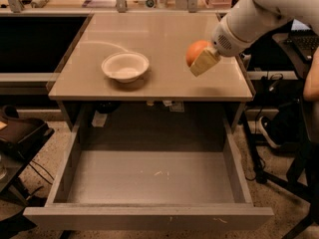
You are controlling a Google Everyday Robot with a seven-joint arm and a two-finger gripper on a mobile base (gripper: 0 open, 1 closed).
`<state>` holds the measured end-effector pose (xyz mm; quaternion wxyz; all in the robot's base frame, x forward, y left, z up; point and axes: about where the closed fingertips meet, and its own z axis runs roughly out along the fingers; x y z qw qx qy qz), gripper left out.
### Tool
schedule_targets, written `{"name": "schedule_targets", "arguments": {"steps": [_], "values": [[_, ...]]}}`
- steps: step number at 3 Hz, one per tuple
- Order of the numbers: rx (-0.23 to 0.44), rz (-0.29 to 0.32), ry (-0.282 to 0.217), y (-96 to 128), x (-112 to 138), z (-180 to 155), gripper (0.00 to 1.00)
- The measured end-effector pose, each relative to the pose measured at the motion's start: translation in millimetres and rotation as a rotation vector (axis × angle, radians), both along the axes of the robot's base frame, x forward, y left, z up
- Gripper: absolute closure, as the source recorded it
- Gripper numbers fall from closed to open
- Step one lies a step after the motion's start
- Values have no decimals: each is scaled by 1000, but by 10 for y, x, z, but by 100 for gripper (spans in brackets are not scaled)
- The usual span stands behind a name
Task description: Pick orange from top drawer and place on counter
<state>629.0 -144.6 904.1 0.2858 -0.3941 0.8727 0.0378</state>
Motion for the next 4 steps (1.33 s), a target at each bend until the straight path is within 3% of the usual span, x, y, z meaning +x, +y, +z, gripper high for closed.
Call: {"name": "schedule_targets", "arguments": {"steps": [1,2,3,4], "values": [[-12,-20,62,-20,487,-73,100],[26,-32,68,-44,886,-50,100],[105,-60,58,-141,1153,-94,100],[145,-95,91,-246,1276,-287,100]]}}
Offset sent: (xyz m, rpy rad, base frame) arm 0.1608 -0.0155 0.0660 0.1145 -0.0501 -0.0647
